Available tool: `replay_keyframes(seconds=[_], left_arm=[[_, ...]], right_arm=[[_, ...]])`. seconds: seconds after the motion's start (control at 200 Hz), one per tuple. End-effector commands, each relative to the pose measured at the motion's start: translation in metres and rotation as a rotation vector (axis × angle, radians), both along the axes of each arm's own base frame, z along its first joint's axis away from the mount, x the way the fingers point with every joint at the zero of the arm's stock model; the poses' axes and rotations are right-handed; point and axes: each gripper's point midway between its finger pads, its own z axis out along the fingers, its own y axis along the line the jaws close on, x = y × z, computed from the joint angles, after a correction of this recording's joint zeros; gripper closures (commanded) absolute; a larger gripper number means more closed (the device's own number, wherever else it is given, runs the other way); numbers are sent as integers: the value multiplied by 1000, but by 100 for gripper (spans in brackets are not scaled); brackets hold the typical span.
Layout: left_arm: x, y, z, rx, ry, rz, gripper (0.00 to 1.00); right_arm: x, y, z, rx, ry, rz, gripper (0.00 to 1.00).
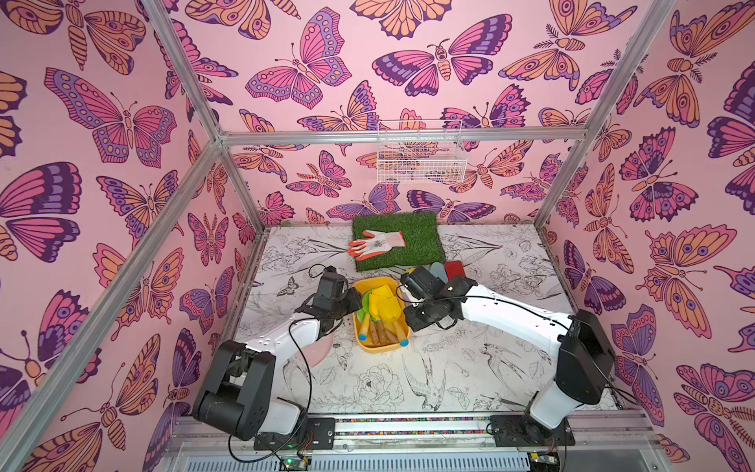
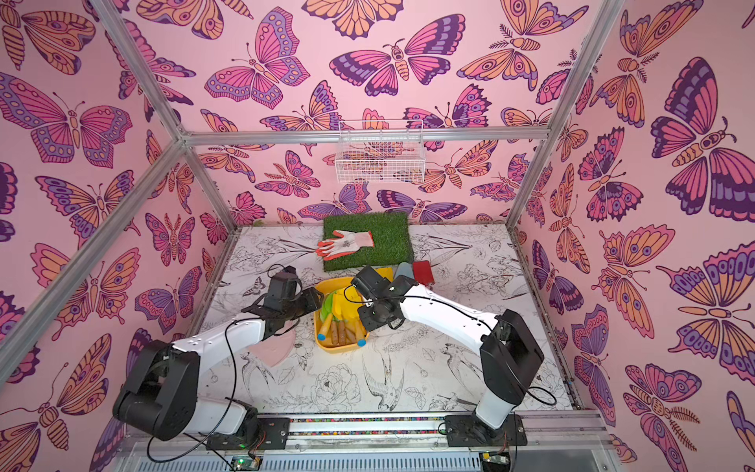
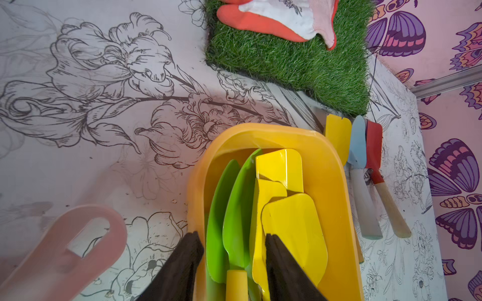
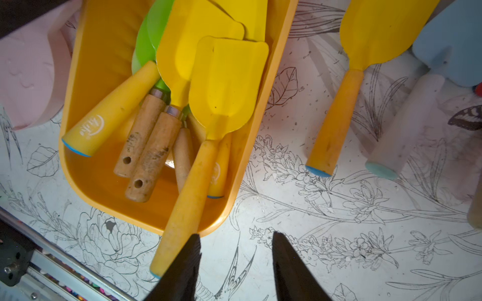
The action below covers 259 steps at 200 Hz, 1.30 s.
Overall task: Take the shovel out of the storage box
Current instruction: Pick up the shovel from the storage box.
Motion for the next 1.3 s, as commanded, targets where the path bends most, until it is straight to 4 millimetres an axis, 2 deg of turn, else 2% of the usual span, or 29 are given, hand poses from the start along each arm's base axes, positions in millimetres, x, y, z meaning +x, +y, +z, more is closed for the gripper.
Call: replay_keyframes(seconds=[0.0,0.33,0.601,0.751,1.016,1.292], left_arm=[[-9,0,-17,24,59,-22,52],[-9,-1,-15,20,57,-23,52],[-9,0,-13,18,50,-22,52],[-9,0,-13,18,49,-21,52],[-9,0,-12,18,48,-22,52],[-9,0,-12,20,47,-22,53]], right_arm=[[3,8,0,22,-6,-110,48],[-17,33,-10,31,-17,-169,39],[-24,27,-30,-61,-57,-226,39],[-27,30,-37,-65,-49,-231,44],[-28,27,-35,-66,-56,-238,53],[-31,29,-30,-67,-73,-232,72]])
